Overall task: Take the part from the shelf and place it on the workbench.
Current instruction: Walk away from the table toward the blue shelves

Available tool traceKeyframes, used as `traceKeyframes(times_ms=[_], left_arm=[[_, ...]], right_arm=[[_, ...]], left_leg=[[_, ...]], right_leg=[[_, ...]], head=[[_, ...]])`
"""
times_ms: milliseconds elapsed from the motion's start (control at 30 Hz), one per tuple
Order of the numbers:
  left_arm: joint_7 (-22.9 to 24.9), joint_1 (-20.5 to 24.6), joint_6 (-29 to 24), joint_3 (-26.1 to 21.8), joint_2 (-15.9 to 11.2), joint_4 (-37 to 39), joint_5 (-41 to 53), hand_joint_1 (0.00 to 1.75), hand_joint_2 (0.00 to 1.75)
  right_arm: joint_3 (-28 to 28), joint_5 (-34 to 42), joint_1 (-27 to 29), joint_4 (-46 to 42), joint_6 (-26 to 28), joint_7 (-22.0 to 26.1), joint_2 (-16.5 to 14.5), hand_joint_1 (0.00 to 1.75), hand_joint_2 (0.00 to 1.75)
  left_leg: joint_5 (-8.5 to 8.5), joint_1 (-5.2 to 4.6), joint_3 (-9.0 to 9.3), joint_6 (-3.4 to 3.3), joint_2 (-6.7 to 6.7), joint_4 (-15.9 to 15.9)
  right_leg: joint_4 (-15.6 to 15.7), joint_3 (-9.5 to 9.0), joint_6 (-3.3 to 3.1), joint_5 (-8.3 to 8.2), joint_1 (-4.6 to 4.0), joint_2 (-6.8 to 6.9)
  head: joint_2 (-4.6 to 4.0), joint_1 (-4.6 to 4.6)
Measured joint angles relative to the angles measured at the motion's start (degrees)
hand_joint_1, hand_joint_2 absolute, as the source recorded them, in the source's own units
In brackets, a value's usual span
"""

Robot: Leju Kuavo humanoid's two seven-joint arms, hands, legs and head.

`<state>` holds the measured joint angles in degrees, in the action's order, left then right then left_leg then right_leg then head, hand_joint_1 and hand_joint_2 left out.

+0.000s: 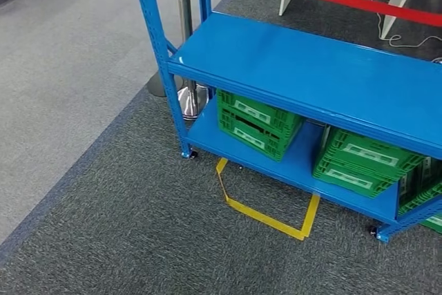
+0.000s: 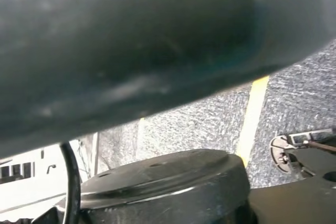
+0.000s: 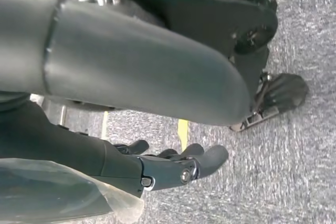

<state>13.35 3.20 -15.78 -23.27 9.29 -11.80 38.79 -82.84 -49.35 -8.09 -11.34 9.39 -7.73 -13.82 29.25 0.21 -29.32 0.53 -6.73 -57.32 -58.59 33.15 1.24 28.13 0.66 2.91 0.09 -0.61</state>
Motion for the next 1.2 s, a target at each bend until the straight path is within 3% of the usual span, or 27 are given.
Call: traceKeyframes(times_ms=[33, 100, 133, 200, 233, 267, 333, 367, 433, 467, 533, 567, 600, 667, 733, 767, 800, 867, 933, 967, 1033, 1100, 1200], left_arm=[[0.0, 0.1, -0.1, 0.0, 0.0, 0.0, 0.0, 0.0, 0.0], [0.0, 0.2, -0.3, -0.1, 0.1, 0.0, -0.1, 0.0, 0.0], [0.0, 0.1, -0.4, -0.1, 0.1, 0.0, -0.2, 0.0, 0.0], [-0.1, -0.1, -0.6, -0.5, 0.1, 0.0, -0.5, 0.0, 0.0], [-0.2, -0.2, -0.6, -0.7, 0.1, 0.0, -0.7, 0.0, 0.0], [-0.3, -0.3, -0.7, -0.9, 0.1, 0.0, -0.8, 0.0, 0.0], [-0.4, -0.3, -0.7, -1.2, 0.1, 0.0, -1.0, 0.0, 0.0], [-0.4, -0.3, -0.8, -1.3, 0.1, 0.0, -1.0, 0.0, 0.0], [-0.5, -0.3, -1.0, -1.6, 0.0, 0.0, -1.1, 0.0, 0.0], [-0.5, -0.2, -1.0, -1.7, 0.0, 0.0, -1.1, 0.0, 0.0], [-0.6, -0.1, -1.1, -1.8, 0.1, 0.0, -1.2, 0.0, 0.0], [-0.5, -0.1, -1.2, -1.8, 0.2, 0.0, -1.2, 0.0, 0.0], [-0.5, 0.0, -1.3, -1.9, 0.3, 0.0, -1.2, 0.0, 0.0], [-0.5, -0.1, -1.5, -2.2, 0.5, 0.0, -1.2, 0.0, 0.0], [-0.4, -0.2, -1.5, -2.5, 0.5, 0.0, -1.1, 0.0, 0.0], [-0.4, -0.3, -1.6, -2.6, 0.5, 0.0, -1.1, 0.0, 0.0], [-0.4, -0.2, -1.6, -2.7, 0.5, 0.0, -1.0, 0.0, 0.0], [-0.4, -0.1, -1.6, -2.7, 0.6, 0.0, -1.0, 0.0, 0.0], [-0.4, 0.0, -1.6, -2.7, 0.6, 0.0, -1.0, 0.0, 0.0], [-0.4, 0.0, -1.6, -2.7, 0.5, 0.0, -1.0, 0.0, 0.0], [-0.5, 0.2, -1.6, -2.7, 0.5, 0.0, -1.0, 0.0, 0.0], [-0.6, 0.2, -1.5, -2.7, 0.5, 0.0, -0.9, 0.0, 0.0], [-0.8, 0.1, -1.5, -2.7, 0.5, 0.0, -0.3, 0.0, 0.0]], right_arm=[[0.0, 0.0, 0.1, 0.0, 0.3, 0.2, 0.0, 0.0, 0.0], [0.0, 0.1, 0.1, 0.0, 0.8, 0.7, 0.0, 0.0, 0.0], [0.0, 0.1, 0.0, 0.0, 1.0, 1.1, 0.0, 0.0, 0.0], [0.0, 0.3, -0.1, 0.0, 1.4, 1.7, 0.0, 0.0, 0.0], [0.0, 0.3, -0.1, 0.0, 1.5, 1.8, 0.0, 0.0, 0.0], [0.0, 0.4, -0.1, 0.0, 1.5, 1.8, 0.0, 0.0, 0.0], [0.0, 0.4, 0.0, 0.0, 1.8, 1.8, 0.0, 0.0, 0.0], [0.0, 0.4, 0.0, 0.0, 1.9, 1.8, 0.0, 0.0, 0.0], [0.0, 0.3, 0.0, 0.0, 2.1, 1.8, 0.0, 0.0, 0.0], [0.0, 0.2, 0.0, 0.0, 2.2, 1.8, -0.1, 0.0, 0.0], [0.0, 0.2, 0.1, 0.0, 2.4, 1.8, 0.0, 0.0, 0.0], [0.0, 0.2, 0.1, 0.0, 2.5, 1.8, 0.0, 0.0, 0.0], [0.0, 0.2, 0.1, 0.0, 2.7, 1.9, 0.0, 0.0, 0.0], [0.0, 0.4, -0.1, 0.0, 3.1, 1.9, 0.0, 0.0, 0.0], [0.0, 0.9, -0.1, 0.0, 3.4, 1.9, 0.0, 0.0, 0.0], [0.0, 1.1, 0.0, 0.0, 3.5, 1.9, 0.0, 0.0, 0.0], [0.0, 1.3, 0.1, 0.0, 3.6, 1.8, 0.0, 0.0, 0.0], [-0.1, 1.4, 0.1, 0.0, 3.6, 1.8, 0.0, 0.0, 0.0], [-0.1, 1.5, -0.1, 0.0, 3.6, 1.8, 0.0, 0.0, 0.0], [-0.1, 1.5, -0.1, 0.0, 3.6, 1.8, 0.0, 0.0, 0.0], [-0.2, 1.5, 0.0, 0.0, 3.6, 1.8, 0.0, 0.0, 0.0], [-0.4, 1.7, 0.1, 0.0, 3.6, 1.7, 0.0, 0.0, 0.0], [-0.5, 1.0, 0.0, 0.0, 4.2, 0.7, 0.0, 0.0, 0.0]], left_leg=[[0.32, 0.18, 0.14, 0.27, 0.36, -0.2], [2.57, 0.51, -0.87, 0.73, 2.84, -3.0], [4.41, 0.59, -2.24, 0.84, 4.5, -6.3], [7.78, 0.53, -5.9, 0.64, 5.93, -14.2], [8.18, 0.48, -7.16, 0.44, 6.08, -16.6], [7.39, 0.4, -7.57, 0.13, 6.22, -16.9], [3.06, 0.12, -5.59, -0.76, 7.48, -11.3], [1.09, 0.01, -4.04, -1.27, 9.18, -7.3], [-0.63, -0.13, -1.93, -1.76, 11.9, -1.9], [-0.53, -0.19, -1.63, -1.81, 12.33, -1.1], [-0.77, -0.18, -1.4, -1.77, 11.02, -0.4], [-1.0, -0.09, -1.26, -1.87, 10.21, 0.0], [-1.24, 0.02, -1.15, -2.01, 9.31, 0.5], [-1.43, 0.0, -1.1, -2.23, 7.38, 0.8], [-1.37, -0.1, -1.16, -2.24, 5.34, 0.8], [-1.31, -0.1, -1.15, -2.19, 4.41, 0.8], [-1.25, -0.08, -1.13, -2.1, 3.61, 0.7], [-1.01, -0.07, -0.97, -1.72, 2.24, 0.6], [-0.68, -0.32, -0.78, -1.12, 1.16, 0.4], [-0.59, -0.46, -0.64, -0.83, 0.74, 0.3], [-0.4, -0.45, -0.34, -0.32, -0.11, 0.3], [1.09, -0.17, -0.6, 0.31, 1.27, -1.3], [6.46, 0.12, -5.06, 0.81, 5.51, -11.7]], right_leg=[[0.0, 0.0, -0.37, -0.03, -0.01, -0.55], [0.1, -0.05, -1.08, -0.17, 0.04, -1.76], [0.1, -0.06, -1.36, -0.24, 0.04, -2.43], [0.1, -0.05, -1.68, -0.31, -0.16, -4.0], [0.1, -0.07, -1.74, -0.33, -0.3, -4.88], [0.1, -0.11, -1.79, -0.36, -0.43, -5.79], [0.1, -0.2, -1.83, -0.44, -0.58, -7.59], [0.1, -0.18, -1.78, -0.51, -0.61, -8.33], [0.0, 0.18, -1.45, -0.73, -0.46, -9.76], [0.0, 0.43, -1.14, -0.89, -0.32, -10.42], [0.0, 1.04, -0.43, -1.12, -0.08, -11.45], [-0.5, 1.49, -0.17, -0.76, -0.17, -10.71], [-1.9, 2.36, 0.06, 0.22, -0.31, -9.2], [-8.0, 5.39, 0.37, 3.67, -0.51, -5.18], [-14.3, 8.31, 0.66, 6.15, -0.41, -3.48], [-15.0, 8.48, 0.79, 5.92, -0.32, -3.16], [-13.3, 7.44, 0.88, 4.68, -0.23, -2.83], [-5.4, 2.91, 0.89, 1.51, -0.25, -0.96], [0.1, -0.34, 0.31, 0.22, -0.41, 0.69], [0.6, -0.66, -0.1, 0.42, -0.53, 0.81], [0.6, -0.63, -0.8, 0.23, -0.49, -0.33], [0.7, -0.7, -1.43, 0.05, -0.33, -1.38], [0.8, -0.8, -2.06, -0.28, -0.32, -2.81]], head=[[0.0, 0.06], [0.0, 0.17], [0.0, 0.25], [0.0, 0.29], [0.0, 0.3], [0.0, 0.29], [0.0, 0.28], [0.0, 0.25], [0.0, 0.26], [0.0, 0.27], [0.0, 0.28], [0.0, 0.2], [0.01, -0.04], [0.01, -0.43], [0.0, -0.52], [0.0, -0.52], [0.0, -0.53], [0.0, -0.56], [0.0, -0.43], [0.0, -0.37], [0.0, -0.28], [0.01, -0.11], [0.01, 0.36]])
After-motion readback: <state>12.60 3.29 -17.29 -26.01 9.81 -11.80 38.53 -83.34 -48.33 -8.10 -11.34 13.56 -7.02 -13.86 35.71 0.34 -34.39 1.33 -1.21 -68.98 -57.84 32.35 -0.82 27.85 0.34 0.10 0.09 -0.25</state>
